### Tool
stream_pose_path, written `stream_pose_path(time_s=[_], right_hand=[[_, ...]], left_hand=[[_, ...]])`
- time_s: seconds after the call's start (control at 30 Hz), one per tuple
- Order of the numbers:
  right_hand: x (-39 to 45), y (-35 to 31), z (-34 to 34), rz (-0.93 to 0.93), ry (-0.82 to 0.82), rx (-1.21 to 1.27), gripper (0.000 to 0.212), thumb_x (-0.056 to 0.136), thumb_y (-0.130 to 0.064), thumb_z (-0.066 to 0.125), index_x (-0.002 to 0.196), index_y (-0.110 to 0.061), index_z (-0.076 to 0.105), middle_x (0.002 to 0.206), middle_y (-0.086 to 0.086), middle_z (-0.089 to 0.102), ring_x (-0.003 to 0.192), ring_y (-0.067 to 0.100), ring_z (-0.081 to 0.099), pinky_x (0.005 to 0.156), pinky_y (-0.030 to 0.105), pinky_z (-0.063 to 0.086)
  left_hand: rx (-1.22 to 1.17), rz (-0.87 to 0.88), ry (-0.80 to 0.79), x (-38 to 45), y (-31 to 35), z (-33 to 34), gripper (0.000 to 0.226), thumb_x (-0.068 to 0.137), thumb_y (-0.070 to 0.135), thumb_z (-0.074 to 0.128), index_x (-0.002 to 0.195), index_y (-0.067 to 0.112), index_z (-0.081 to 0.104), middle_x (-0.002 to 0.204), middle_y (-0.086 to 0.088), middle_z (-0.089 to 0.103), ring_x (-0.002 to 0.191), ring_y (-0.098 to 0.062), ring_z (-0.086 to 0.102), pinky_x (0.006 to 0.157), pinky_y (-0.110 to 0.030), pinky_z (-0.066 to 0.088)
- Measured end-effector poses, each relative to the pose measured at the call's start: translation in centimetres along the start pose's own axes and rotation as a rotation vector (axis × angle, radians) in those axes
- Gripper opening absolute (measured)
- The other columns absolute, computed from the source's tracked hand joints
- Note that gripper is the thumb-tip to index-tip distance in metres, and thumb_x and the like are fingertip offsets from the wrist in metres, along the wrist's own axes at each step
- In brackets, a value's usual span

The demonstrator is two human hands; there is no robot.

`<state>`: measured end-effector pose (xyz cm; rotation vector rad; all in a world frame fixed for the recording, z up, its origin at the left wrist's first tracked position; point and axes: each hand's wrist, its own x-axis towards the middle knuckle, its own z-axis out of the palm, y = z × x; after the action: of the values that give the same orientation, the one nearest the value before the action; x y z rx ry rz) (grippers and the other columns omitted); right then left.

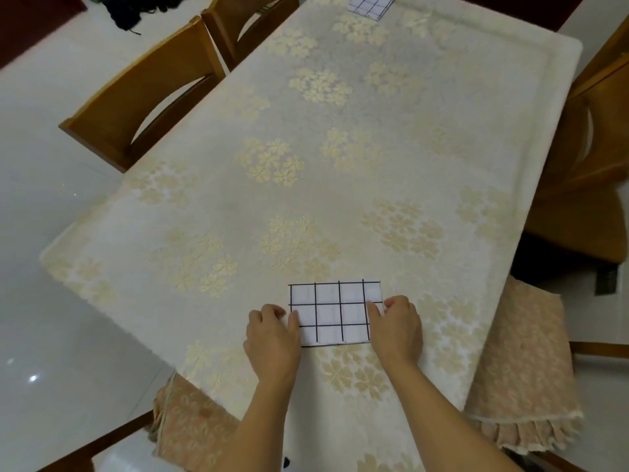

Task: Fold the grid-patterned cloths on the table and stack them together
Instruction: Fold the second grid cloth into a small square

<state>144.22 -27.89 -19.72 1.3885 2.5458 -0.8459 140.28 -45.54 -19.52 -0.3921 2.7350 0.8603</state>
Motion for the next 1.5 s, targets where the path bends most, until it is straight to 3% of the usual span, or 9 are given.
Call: stream_pose_path(time_s=[0.4, 0.53, 0.67, 0.83, 0.93, 1.03, 1.13, 1.2, 1.5], right_hand=[[0.7, -0.9, 1.1, 0.101, -0.092, 0.068, 0.023, 0.091, -0.034, 0.064, 0.080, -0.014, 0.060, 0.093, 0.007, 0.061, 0.086, 0.028, 0.060, 0.067, 0.035, 0.051], [0.2, -0.9, 0.3, 0.089, -0.114, 0.127, 0.019, 0.094, -0.029, 0.062, 0.084, -0.014, 0.058, 0.096, 0.003, 0.054, 0.083, 0.022, 0.056, 0.062, 0.030, 0.043], [0.3, -0.9, -1.4, 0.047, -0.181, 0.327, 0.016, 0.096, -0.023, 0.061, 0.082, -0.018, 0.054, 0.085, 0.000, 0.060, 0.068, 0.010, 0.054, 0.053, 0.023, 0.038], [0.4, -1.2, -4.4, -0.021, -0.213, 0.539, 0.008, 0.094, -0.025, 0.067, 0.094, -0.018, 0.062, 0.090, -0.006, 0.067, 0.079, 0.004, 0.062, 0.062, 0.016, 0.046], [0.4, -1.3, -6.1, -0.016, -0.265, 0.655, 0.019, 0.091, -0.028, 0.071, 0.108, -0.021, 0.065, 0.109, -0.004, 0.070, 0.105, 0.012, 0.065, 0.090, 0.032, 0.054], [-0.1, -1.5, -7.8, -0.052, -0.317, 0.737, 0.024, 0.092, -0.027, 0.070, 0.115, -0.021, 0.067, 0.117, -0.004, 0.070, 0.118, 0.013, 0.061, 0.103, 0.038, 0.048], [-1.0, -1.9, -9.1, -0.171, -0.304, 0.732, 0.033, 0.091, -0.041, 0.061, 0.092, -0.008, 0.064, 0.089, 0.014, 0.068, 0.084, 0.024, 0.064, 0.080, 0.034, 0.046], [-1.8, -2.0, -9.7, -0.244, -0.243, 0.672, 0.046, 0.094, -0.046, 0.054, 0.078, -0.004, 0.048, 0.069, 0.015, 0.047, 0.064, 0.018, 0.046, 0.065, 0.031, 0.034], [-3.3, -1.1, -11.8, -0.442, -0.041, 0.470, 0.042, 0.104, -0.028, 0.044, 0.072, -0.002, 0.036, 0.060, 0.000, 0.037, 0.052, 0.008, 0.030, 0.050, 0.026, 0.024]], left_hand=[[0.015, -0.118, 0.022, -0.4, 1.7, 0.9, 0.020, 0.094, 0.030, 0.058, 0.101, 0.011, 0.061, 0.109, -0.007, 0.052, 0.097, -0.029, 0.052, 0.078, -0.036, 0.037], [-0.206, -0.086, -0.016, -0.6, 2.0, 0.3, 0.013, 0.094, 0.023, 0.057, 0.086, 0.012, 0.055, 0.085, -0.007, 0.058, 0.076, -0.023, 0.054, 0.061, -0.031, 0.042], [-0.450, -0.183, -0.089, -0.4, 2.6, -0.9, 0.010, 0.093, 0.020, 0.063, 0.099, 0.014, 0.058, 0.088, 0.000, 0.061, 0.080, -0.017, 0.057, 0.062, -0.021, 0.043], [-0.759, -0.275, -0.247, -0.3, 3.4, -3.2, 0.036, 0.090, 0.012, 0.068, 0.120, 0.021, 0.051, 0.104, -0.005, 0.065, 0.094, -0.018, 0.065, 0.079, -0.032, 0.054], [-0.786, -0.203, -0.347, -0.4, 4.1, -4.7, 0.013, 0.095, 0.017, 0.060, 0.108, 0.015, 0.065, 0.105, -0.016, 0.069, 0.099, -0.033, 0.068, 0.088, -0.051, 0.056], [-0.810, -0.157, -0.360, -1.1, 4.9, -5.7, 0.027, 0.104, 0.031, 0.045, 0.104, 0.015, 0.066, 0.107, -0.013, 0.070, 0.101, -0.030, 0.066, 0.088, -0.049, 0.054], [-0.736, -0.010, -0.272, -2.2, 5.5, -6.3, 0.034, 0.106, 0.037, 0.036, 0.099, 0.015, 0.061, 0.097, -0.007, 0.065, 0.087, -0.020, 0.060, 0.077, -0.038, 0.051], [-0.662, 0.070, -0.195, -2.8, 5.7, -6.7, 0.034, 0.106, 0.036, 0.035, 0.088, 0.015, 0.056, 0.084, -0.003, 0.059, 0.075, -0.015, 0.053, 0.067, -0.032, 0.044], [-0.551, 0.110, -0.130, -5.4, 5.7, -6.1, 0.038, 0.106, 0.038, 0.032, 0.078, 0.019, 0.049, 0.067, 0.001, 0.050, 0.061, -0.020, 0.049, 0.053, -0.040, 0.040]])
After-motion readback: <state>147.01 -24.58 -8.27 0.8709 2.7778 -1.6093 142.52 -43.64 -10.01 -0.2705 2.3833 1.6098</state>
